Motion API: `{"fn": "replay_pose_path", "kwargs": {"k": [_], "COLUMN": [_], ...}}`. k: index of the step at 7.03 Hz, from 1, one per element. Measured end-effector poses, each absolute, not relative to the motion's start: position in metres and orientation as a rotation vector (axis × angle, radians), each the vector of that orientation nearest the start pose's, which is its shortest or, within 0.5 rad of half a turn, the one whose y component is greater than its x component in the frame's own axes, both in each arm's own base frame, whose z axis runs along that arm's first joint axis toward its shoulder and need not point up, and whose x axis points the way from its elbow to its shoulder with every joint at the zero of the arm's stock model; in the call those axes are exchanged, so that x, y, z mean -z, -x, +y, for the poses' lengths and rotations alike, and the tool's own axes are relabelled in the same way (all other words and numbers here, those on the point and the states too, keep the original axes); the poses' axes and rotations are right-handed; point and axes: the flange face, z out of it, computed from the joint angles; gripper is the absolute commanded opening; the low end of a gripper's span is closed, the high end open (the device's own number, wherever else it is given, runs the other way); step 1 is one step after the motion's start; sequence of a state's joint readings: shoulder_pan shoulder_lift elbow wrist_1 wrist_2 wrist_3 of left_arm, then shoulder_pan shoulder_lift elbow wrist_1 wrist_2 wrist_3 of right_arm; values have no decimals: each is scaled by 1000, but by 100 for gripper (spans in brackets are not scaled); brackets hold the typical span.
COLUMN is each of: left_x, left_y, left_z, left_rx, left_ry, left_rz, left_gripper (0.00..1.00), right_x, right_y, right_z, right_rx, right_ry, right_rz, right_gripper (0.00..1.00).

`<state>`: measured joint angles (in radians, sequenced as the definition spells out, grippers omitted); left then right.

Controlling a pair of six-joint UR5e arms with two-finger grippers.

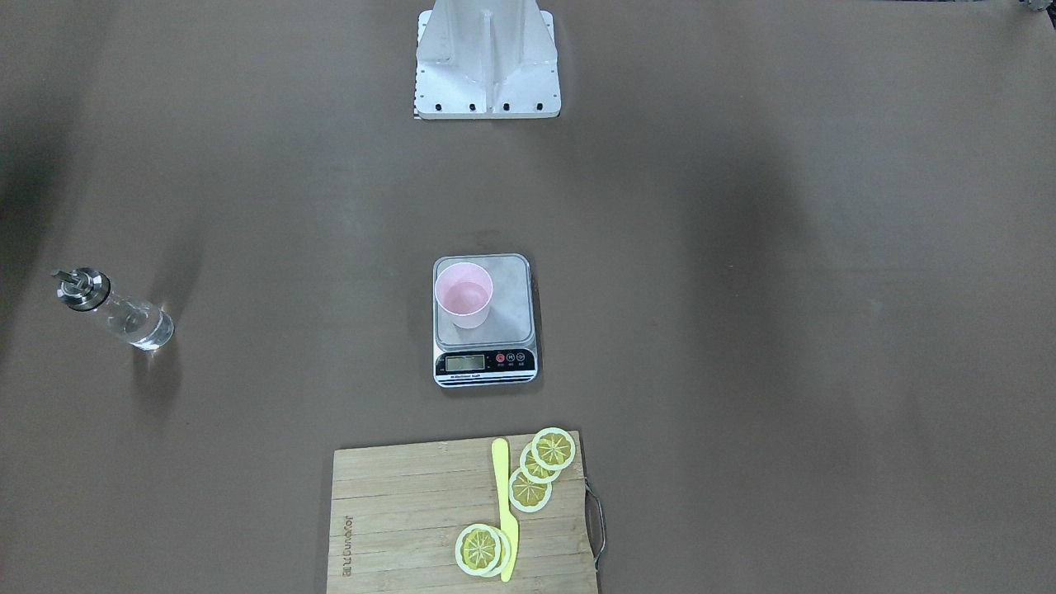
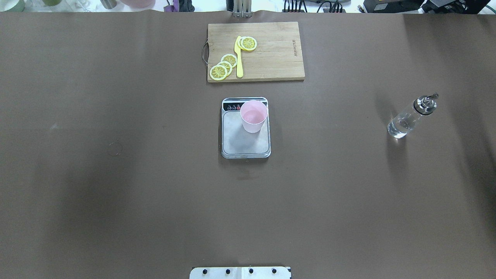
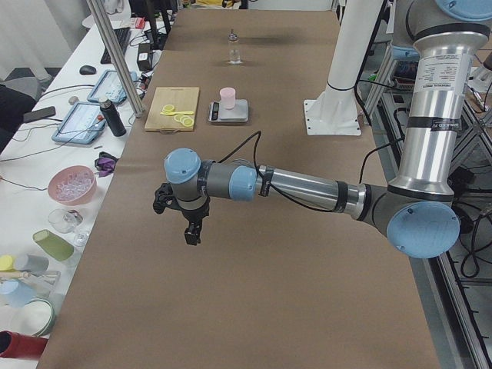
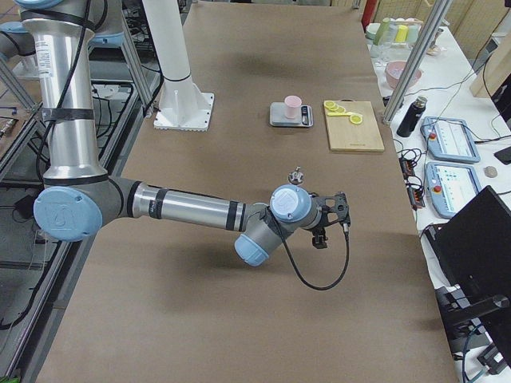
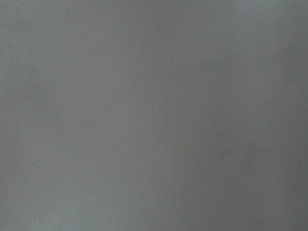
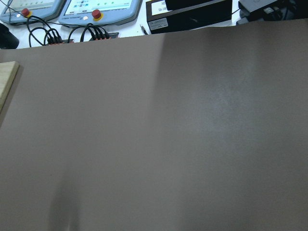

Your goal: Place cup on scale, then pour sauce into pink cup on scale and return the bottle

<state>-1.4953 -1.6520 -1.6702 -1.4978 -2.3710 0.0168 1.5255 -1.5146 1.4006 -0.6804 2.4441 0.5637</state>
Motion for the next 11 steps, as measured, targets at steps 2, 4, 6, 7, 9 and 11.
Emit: {"fn": "replay_pose_path", "kwargs": {"k": [2,4,6,7,9,11], "left_x": [-573,-568,-563,-563,-564,-568], "left_y": [22,23,24,24,24,24], "left_z": [-530,-531,-532,-532,-532,-529], "left_rx": [-131,-133,-135,-135,-134,-129], "left_ry": [-81,-91,-100,-101,-97,-86], "left_rz": [801,802,801,802,803,803], "left_gripper": [99,99,99,99,99,99], "right_x": [-602,-592,-590,-598,-613,-623], "right_y": [-51,-85,-99,-105,-116,-118], "right_z": [-561,-580,-584,-577,-542,-508], "right_rx": [-143,-140,-154,-153,-166,-177], "right_ry": [-352,-241,-157,-142,-134,-126], "right_rz": [-904,-865,-866,-868,-876,-880], "right_gripper": [100,100,100,100,100,100]}}
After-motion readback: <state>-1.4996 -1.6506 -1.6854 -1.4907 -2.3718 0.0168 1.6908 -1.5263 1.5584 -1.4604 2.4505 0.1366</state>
